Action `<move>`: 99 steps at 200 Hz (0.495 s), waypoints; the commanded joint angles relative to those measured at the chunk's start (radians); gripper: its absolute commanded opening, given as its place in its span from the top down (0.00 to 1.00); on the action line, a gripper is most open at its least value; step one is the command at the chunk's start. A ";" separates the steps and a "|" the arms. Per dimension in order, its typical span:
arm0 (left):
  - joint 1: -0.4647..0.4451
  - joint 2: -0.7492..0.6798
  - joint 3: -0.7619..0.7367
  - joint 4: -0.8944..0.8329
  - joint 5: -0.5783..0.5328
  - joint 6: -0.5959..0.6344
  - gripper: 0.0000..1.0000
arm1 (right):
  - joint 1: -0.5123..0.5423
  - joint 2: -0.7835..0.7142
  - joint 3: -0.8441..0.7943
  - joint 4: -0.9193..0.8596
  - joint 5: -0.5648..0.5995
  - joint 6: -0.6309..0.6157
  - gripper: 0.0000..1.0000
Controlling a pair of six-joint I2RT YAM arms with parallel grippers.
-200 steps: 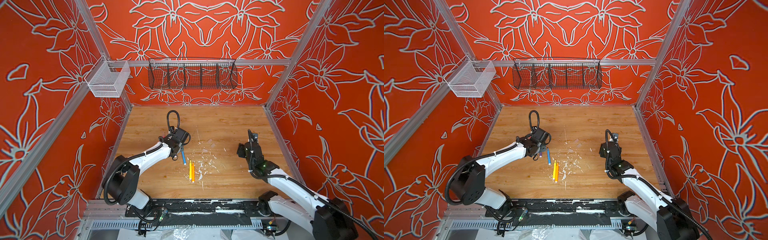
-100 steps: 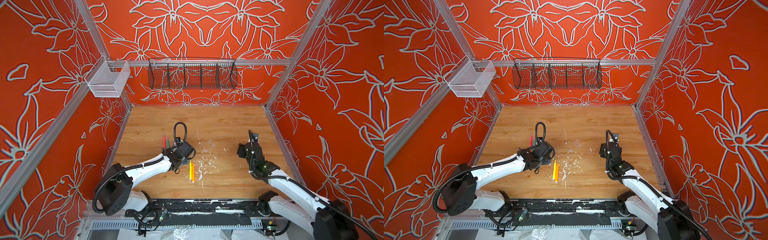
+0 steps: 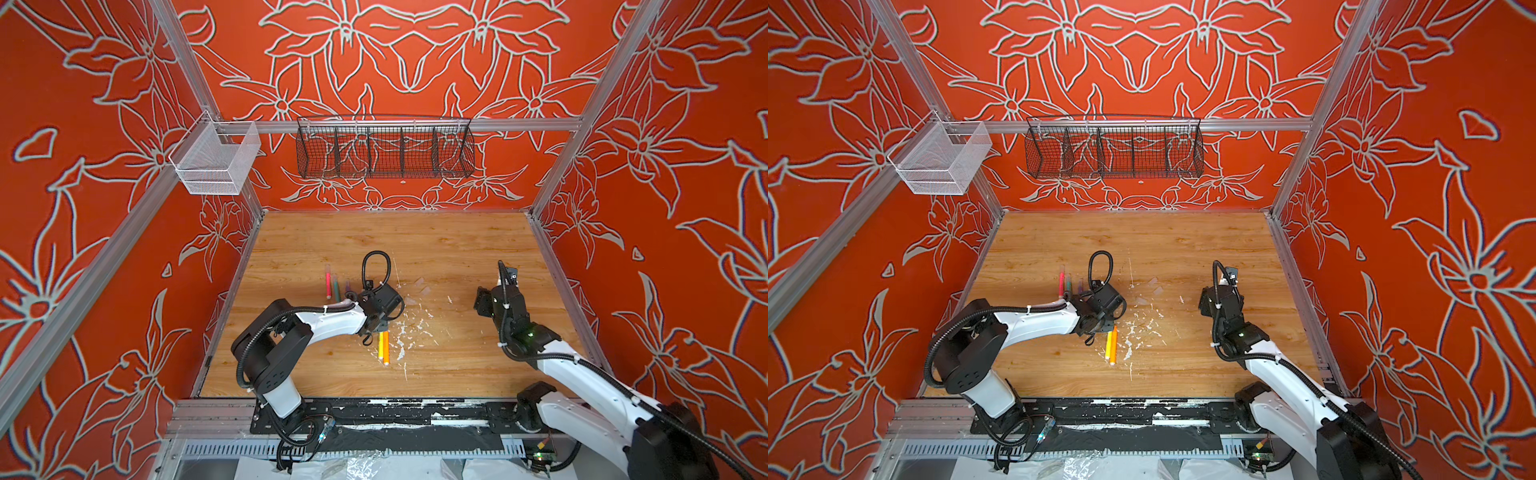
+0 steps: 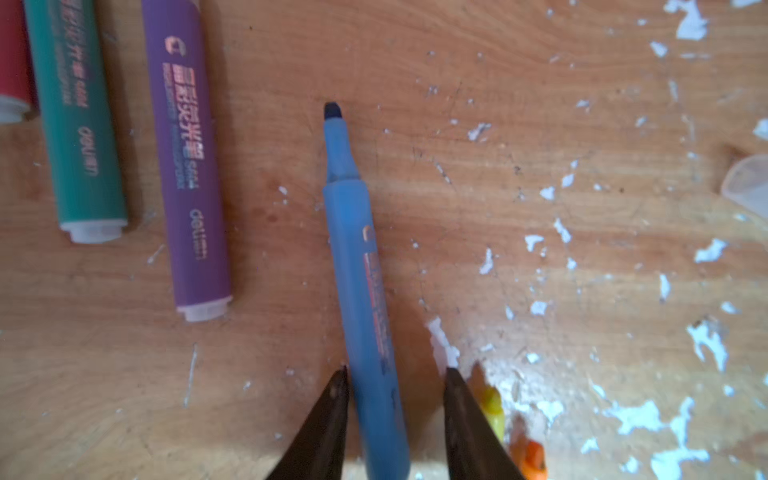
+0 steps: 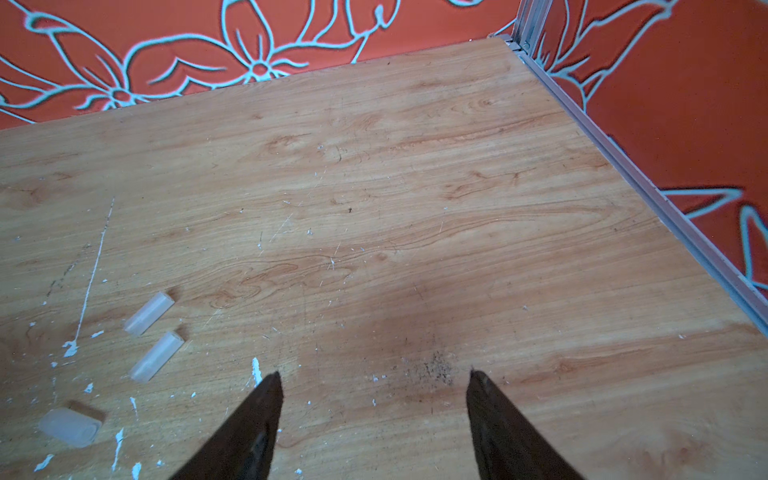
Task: Insert the pens into the pen caps
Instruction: 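Move the open left gripper over the blue marker and close on it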
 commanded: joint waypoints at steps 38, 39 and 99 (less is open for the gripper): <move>-0.006 0.060 0.028 -0.057 -0.054 -0.057 0.65 | -0.006 -0.018 -0.018 0.015 -0.011 -0.002 0.28; -0.006 0.061 0.029 -0.057 -0.053 -0.057 0.65 | -0.006 -0.017 -0.019 0.015 -0.011 -0.002 0.28; -0.006 0.102 0.048 -0.088 -0.083 -0.071 0.68 | -0.007 -0.021 -0.020 0.015 -0.010 -0.001 0.28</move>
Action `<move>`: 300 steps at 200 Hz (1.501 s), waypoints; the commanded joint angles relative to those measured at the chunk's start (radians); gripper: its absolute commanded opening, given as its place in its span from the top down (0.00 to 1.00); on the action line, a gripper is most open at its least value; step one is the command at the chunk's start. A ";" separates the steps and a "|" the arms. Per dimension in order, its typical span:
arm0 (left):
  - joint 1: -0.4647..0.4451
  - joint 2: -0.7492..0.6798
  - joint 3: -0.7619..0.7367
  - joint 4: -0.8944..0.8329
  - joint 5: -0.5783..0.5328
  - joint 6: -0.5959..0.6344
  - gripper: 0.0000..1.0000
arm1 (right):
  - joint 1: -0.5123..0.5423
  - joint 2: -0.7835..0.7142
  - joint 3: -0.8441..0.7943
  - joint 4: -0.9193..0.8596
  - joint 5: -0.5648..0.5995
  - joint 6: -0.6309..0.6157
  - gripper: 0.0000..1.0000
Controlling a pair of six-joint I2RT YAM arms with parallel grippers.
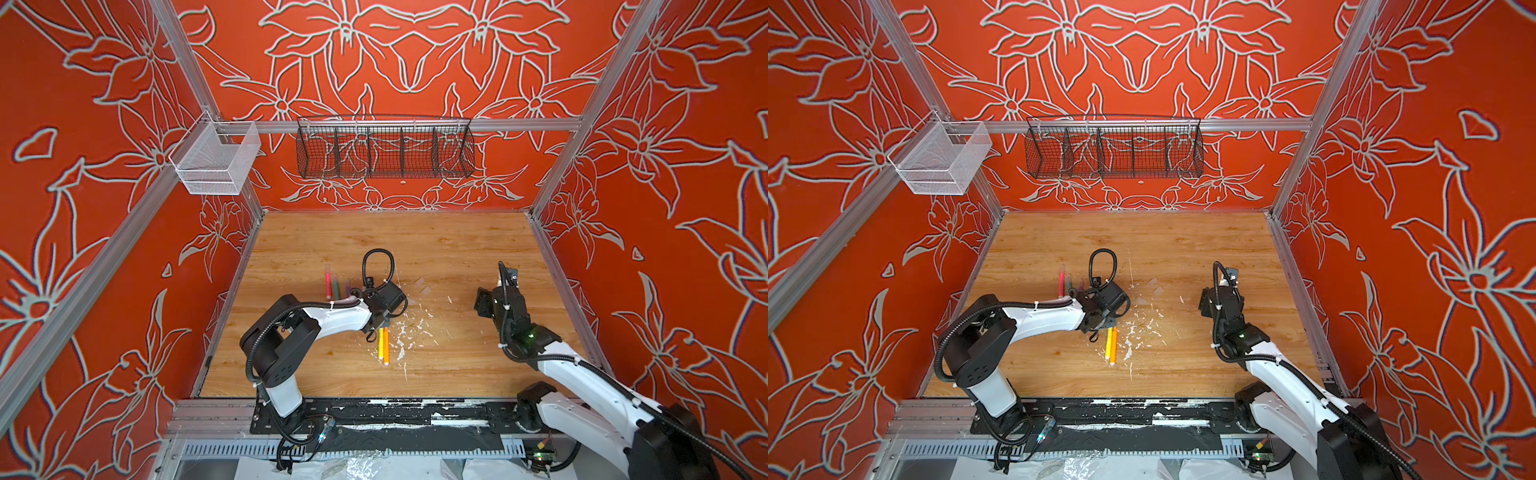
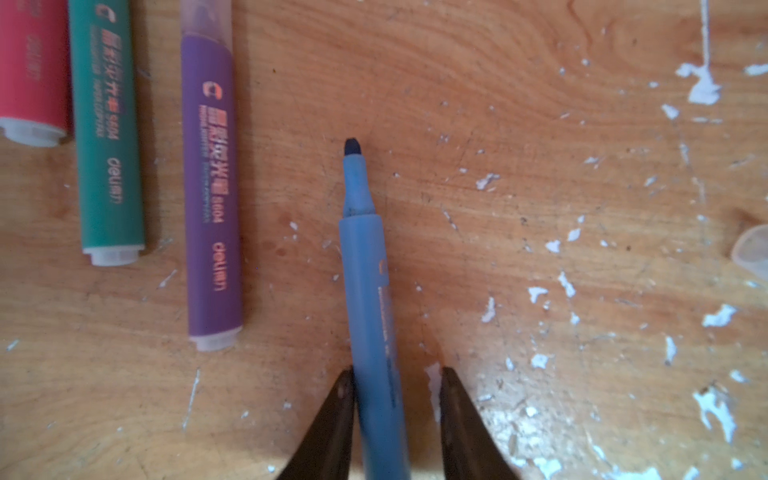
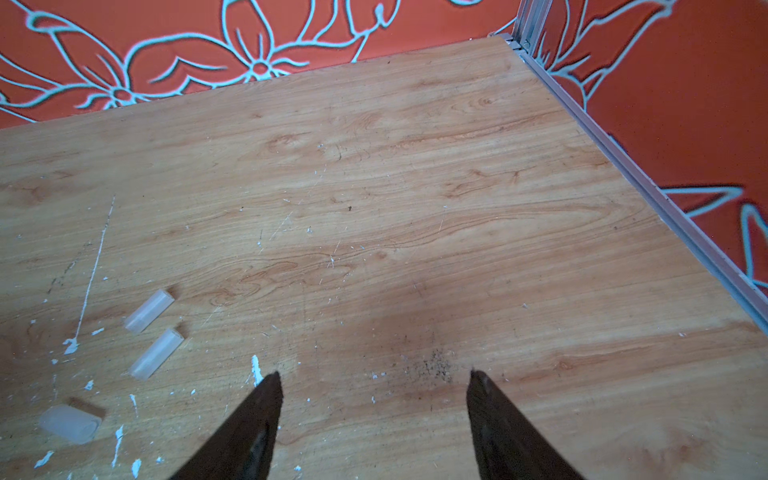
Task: Insert the pens into the pen caps
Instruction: 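Move the open left gripper over the blue marker and close on it, then lift the blue marker upright with the left gripper while the right gripper approaches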
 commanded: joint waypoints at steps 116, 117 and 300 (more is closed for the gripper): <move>-0.002 -0.036 -0.002 -0.038 -0.007 0.061 0.90 | -0.007 -0.014 -0.014 0.016 -0.003 0.002 0.28; -0.001 -0.040 0.002 -0.040 -0.008 0.063 0.91 | -0.007 -0.014 -0.014 0.016 -0.003 0.002 0.28; 0.012 -0.730 -0.174 0.597 0.533 0.719 1.00 | 0.156 -0.257 0.004 0.420 -0.709 0.205 0.25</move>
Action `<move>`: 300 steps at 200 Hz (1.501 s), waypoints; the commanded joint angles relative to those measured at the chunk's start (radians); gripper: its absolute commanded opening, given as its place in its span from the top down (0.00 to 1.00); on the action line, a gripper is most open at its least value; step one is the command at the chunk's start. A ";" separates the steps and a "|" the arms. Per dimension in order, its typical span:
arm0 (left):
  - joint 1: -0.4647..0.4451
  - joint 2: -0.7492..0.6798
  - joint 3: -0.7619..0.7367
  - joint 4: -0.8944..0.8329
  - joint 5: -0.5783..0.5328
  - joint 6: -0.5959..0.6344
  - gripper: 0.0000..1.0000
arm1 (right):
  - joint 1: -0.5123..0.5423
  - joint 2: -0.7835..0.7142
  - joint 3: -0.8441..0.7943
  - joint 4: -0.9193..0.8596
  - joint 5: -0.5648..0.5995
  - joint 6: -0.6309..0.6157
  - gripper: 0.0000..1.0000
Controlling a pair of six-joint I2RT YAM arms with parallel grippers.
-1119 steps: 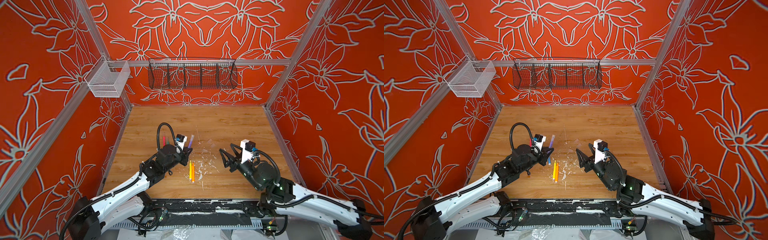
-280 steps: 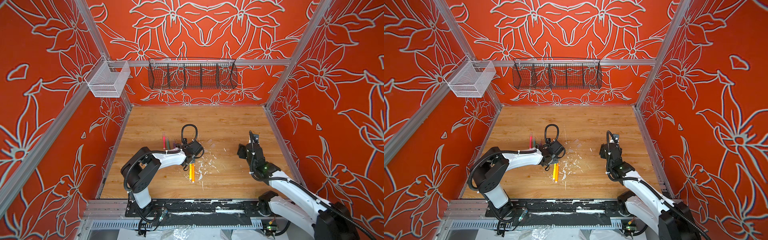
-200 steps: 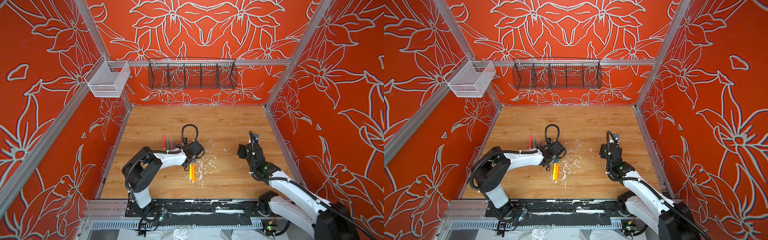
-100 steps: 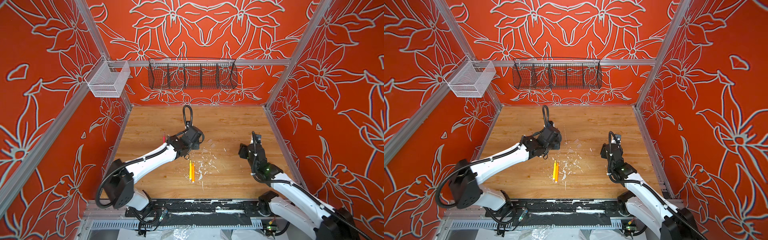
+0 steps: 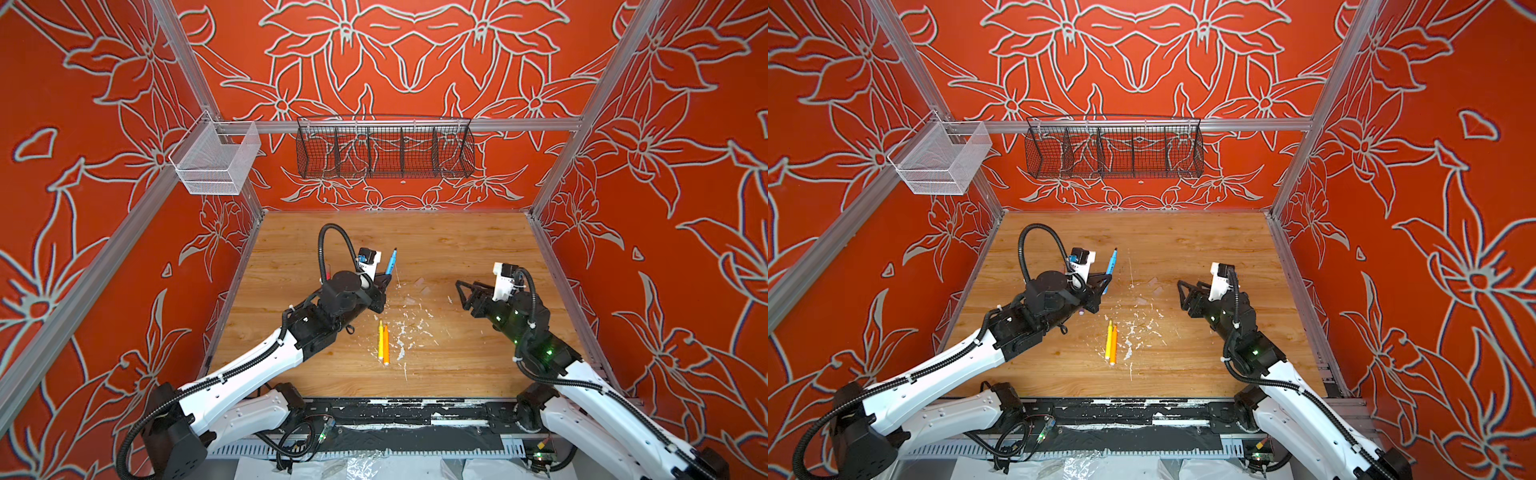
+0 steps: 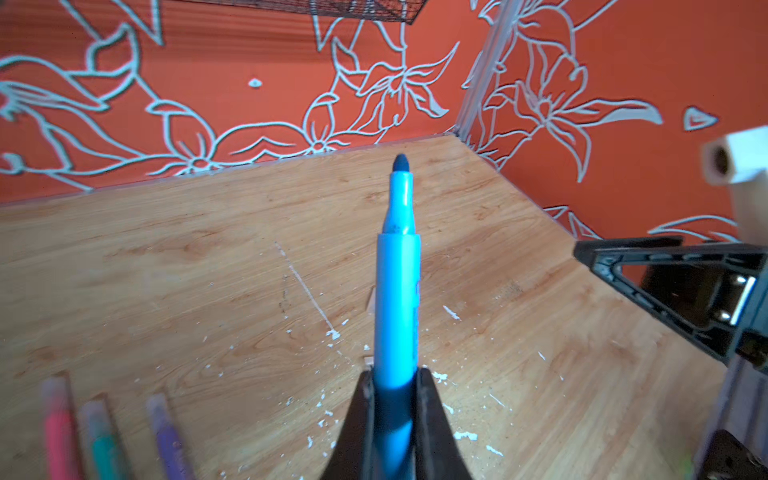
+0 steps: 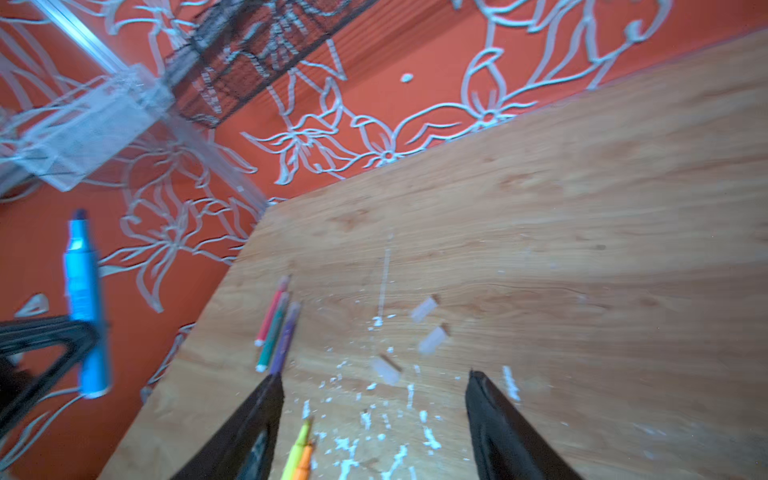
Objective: Insert the pens into the pen caps
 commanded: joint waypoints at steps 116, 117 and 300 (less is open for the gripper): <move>0.002 0.023 -0.006 0.186 0.384 0.140 1.00 | 0.295 0.169 0.112 0.290 -0.074 0.002 0.26; 0.002 0.023 -0.006 0.185 0.385 0.141 1.00 | 0.296 0.172 0.114 0.289 -0.074 0.002 0.26; 0.002 0.012 -0.014 0.160 0.426 0.207 1.00 | 0.316 0.259 0.224 0.262 -0.014 -0.020 0.54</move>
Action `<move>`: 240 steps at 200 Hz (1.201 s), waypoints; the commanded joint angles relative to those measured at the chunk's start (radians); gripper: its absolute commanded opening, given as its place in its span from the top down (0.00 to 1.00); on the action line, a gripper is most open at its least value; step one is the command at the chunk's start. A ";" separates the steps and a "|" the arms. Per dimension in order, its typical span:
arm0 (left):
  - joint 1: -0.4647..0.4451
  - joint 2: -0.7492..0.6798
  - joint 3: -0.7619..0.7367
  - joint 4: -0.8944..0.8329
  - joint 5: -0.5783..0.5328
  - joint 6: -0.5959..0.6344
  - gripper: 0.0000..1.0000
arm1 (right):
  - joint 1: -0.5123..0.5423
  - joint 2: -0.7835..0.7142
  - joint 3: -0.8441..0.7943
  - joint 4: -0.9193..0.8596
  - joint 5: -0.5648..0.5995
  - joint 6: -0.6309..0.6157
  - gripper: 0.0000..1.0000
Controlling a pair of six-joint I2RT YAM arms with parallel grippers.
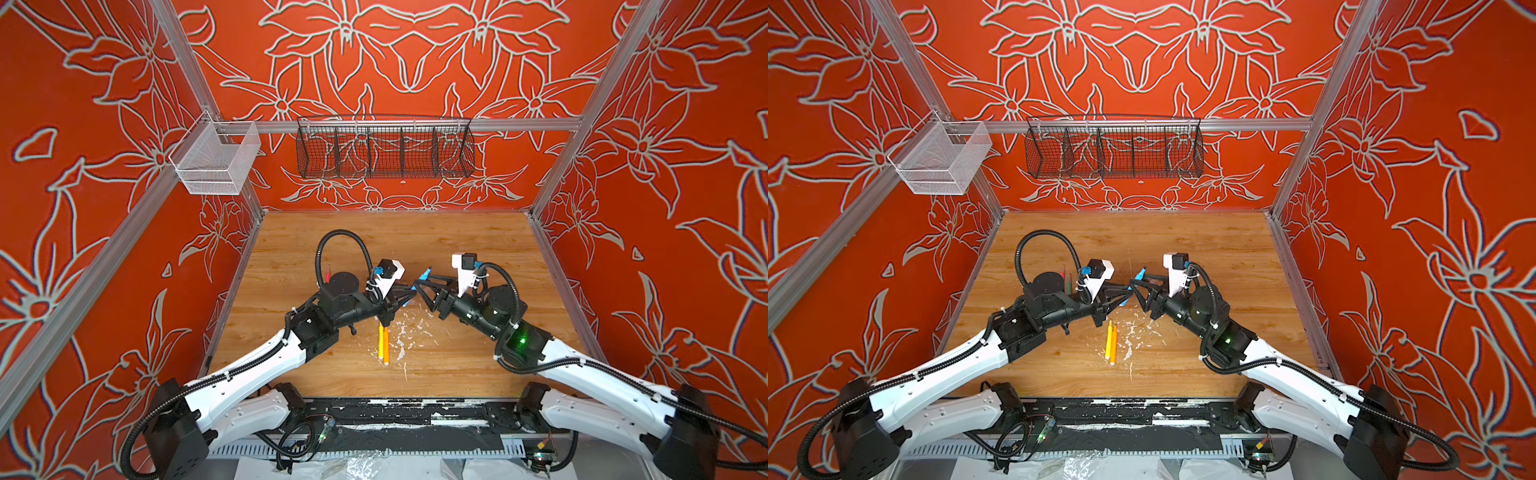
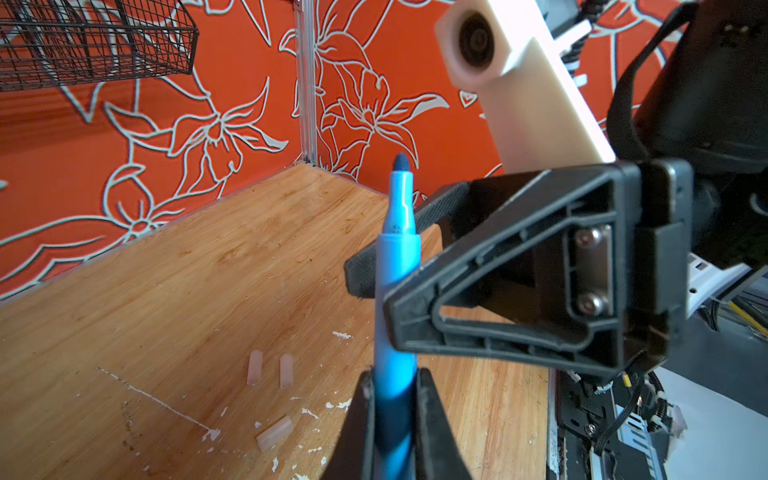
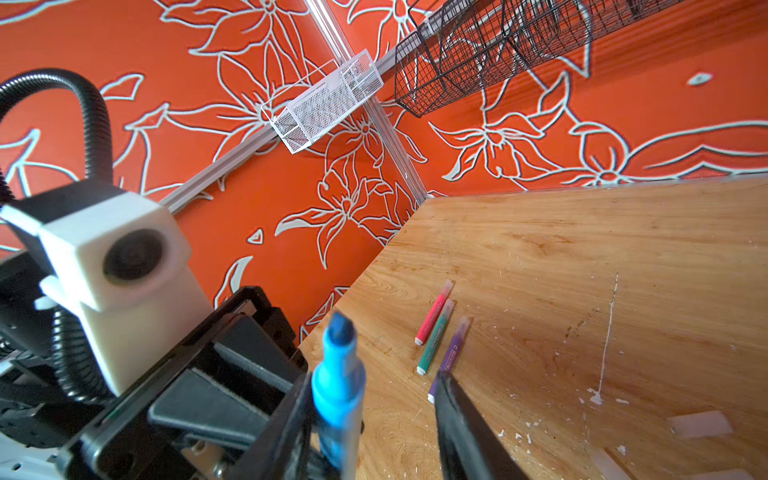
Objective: Insert the pens into the pen caps
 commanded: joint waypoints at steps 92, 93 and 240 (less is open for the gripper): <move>0.002 0.004 0.016 0.003 0.035 0.027 0.75 | 0.008 -0.005 0.044 0.040 -0.021 0.023 0.97; 0.002 0.003 0.016 0.004 0.034 0.027 0.73 | 0.008 -0.006 0.043 0.041 -0.021 0.023 0.98; 0.002 0.005 0.026 -0.001 -0.018 0.008 0.99 | 0.086 0.040 0.022 0.160 0.019 0.046 1.00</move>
